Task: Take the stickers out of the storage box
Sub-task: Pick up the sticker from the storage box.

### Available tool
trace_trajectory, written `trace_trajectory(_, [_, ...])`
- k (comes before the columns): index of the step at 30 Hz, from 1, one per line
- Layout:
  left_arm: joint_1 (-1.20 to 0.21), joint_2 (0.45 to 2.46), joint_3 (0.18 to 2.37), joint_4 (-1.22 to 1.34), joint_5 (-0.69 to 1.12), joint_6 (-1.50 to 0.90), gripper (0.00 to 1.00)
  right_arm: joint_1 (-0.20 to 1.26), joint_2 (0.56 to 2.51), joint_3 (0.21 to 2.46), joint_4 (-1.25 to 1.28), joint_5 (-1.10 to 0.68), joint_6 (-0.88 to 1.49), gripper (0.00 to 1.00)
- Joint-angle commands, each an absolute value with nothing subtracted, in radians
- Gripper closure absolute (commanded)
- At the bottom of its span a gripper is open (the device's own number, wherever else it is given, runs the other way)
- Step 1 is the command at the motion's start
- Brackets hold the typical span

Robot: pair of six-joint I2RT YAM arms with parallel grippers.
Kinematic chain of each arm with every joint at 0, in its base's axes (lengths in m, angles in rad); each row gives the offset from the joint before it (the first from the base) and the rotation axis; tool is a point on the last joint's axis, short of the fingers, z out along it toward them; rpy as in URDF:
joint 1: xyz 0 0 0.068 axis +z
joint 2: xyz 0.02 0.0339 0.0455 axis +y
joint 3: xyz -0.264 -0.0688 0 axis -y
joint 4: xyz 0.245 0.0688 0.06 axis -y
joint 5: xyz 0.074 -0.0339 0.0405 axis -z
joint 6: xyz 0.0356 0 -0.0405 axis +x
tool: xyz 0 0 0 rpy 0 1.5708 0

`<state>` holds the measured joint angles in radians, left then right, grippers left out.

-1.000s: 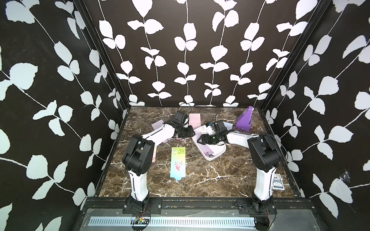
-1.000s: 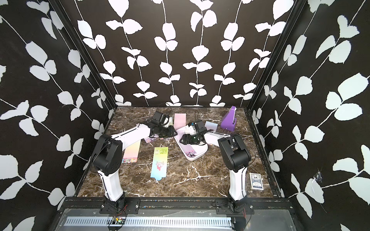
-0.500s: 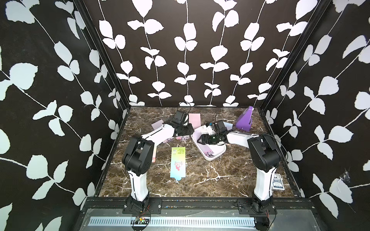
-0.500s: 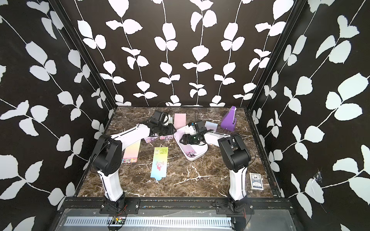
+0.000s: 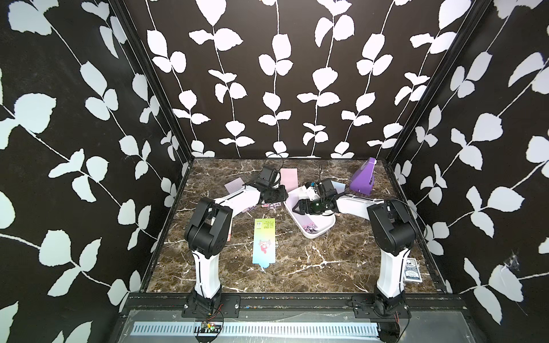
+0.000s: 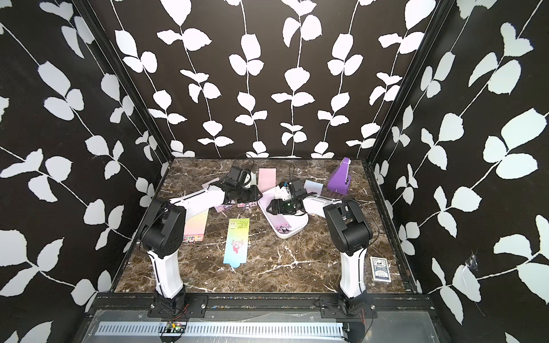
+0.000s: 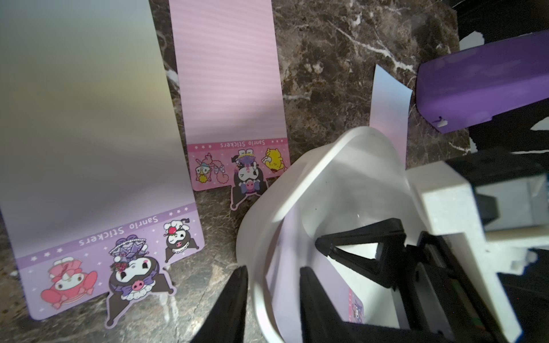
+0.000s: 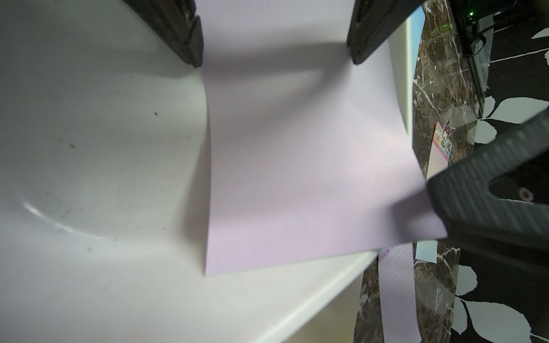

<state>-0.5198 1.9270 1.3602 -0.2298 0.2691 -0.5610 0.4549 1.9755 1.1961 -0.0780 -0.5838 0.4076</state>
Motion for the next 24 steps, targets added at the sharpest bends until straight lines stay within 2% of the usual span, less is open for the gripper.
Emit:
trace_trajectory(1, [-0.516, 1.918, 1.347, -0.199, 0.278, -0.563, 0.70, 0.465, 2.025, 1.165, -0.175, -0.588, 0.406, 0.21])
trace_trajectory(7, [-0.515, 1.919, 1.335, -0.178, 0.294, -0.573, 0.81, 0.465, 2.025, 1.164, -0.175, -0.588, 0.407, 0.21])
trace_trajectory(13, [-0.515, 1.918, 1.333, -0.169, 0.304, -0.576, 0.88, 0.466, 2.026, 1.164, -0.175, -0.589, 0.408, 0.21])
trace_trajectory(17, [-0.516, 1.914, 1.335, -0.166, 0.311, -0.577, 0.99, 0.465, 2.028, 1.163, -0.177, -0.588, 0.407, 0.21])
trace_trajectory(24, [-0.516, 1.906, 1.335, -0.161, 0.325, -0.580, 1.00, 0.464, 2.015, 1.158, -0.182, -0.580, 0.405, 0.21])
